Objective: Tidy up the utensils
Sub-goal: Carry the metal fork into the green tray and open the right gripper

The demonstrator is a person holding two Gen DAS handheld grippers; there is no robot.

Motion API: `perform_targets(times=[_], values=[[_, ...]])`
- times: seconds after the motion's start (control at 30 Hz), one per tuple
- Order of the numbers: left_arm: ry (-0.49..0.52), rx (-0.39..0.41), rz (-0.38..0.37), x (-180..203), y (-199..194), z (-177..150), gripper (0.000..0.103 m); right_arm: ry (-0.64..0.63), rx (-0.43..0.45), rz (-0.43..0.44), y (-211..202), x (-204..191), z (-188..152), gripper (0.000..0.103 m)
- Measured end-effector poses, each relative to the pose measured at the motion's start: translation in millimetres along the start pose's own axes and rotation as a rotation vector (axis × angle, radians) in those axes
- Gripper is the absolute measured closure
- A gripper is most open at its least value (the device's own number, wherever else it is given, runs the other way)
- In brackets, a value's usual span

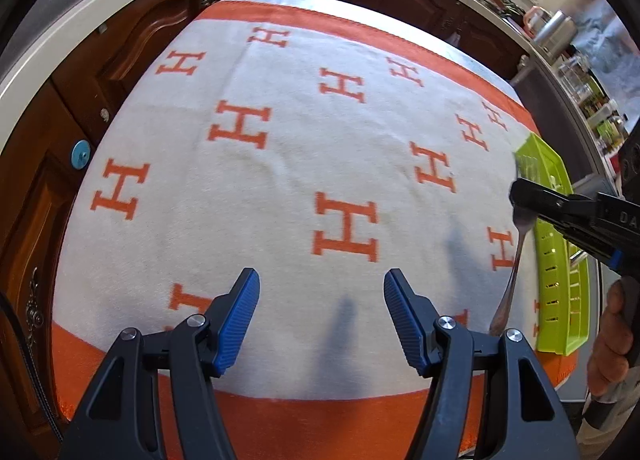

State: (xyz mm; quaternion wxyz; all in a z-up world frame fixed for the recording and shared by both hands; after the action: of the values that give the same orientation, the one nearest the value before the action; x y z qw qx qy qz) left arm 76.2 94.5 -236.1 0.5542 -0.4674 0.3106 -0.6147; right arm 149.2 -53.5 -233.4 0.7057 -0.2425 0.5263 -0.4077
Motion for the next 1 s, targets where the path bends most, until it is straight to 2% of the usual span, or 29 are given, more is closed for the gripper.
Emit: perform_targets(times=[0.13, 0.43, 0.6, 0.73, 0.87, 1.0], values=[[0.065, 0.01, -0.014, 30, -6, 4, 0.04, 0.061, 0.052, -0.025, -45, 20, -4, 0.101], [0.182, 0.008, -0.044, 89, -12, 1, 0.04, 0.189, 0.224, -0.025, -178, 67, -19, 0.101], [0.229, -0.01, -0.041, 109, -10, -7, 0.04, 0.222, 0.291, -0.1, -232, 102, -27, 0.101], [0.245, -0.011, -0.028, 117, -10, -8, 0.04, 0.251, 0.293, -0.196, -239, 137, -30, 0.101], [0.248, -0.006, 0.0, 116, -8, -3, 0.039, 0.255, 0.251, -0.289, -221, 167, -35, 0.101], [0.235, 0.015, 0.026, 114, -10, 6, 0.027, 0.25, 0.227, -0.319, -207, 182, -36, 0.101]])
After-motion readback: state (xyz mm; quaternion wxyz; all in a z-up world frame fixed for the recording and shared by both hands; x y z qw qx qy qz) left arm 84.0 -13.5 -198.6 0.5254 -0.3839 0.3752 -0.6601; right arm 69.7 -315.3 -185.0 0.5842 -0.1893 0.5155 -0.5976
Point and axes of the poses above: each gripper's, at about its wrist camera, not at the fingertips, and y roughly the way its jaws point, x to its right, z to its top, the point moved 10 cm from there along y, roughly the way its jaws point, and after that the axes turned 1 degree about -y, right-handed, at the moved point
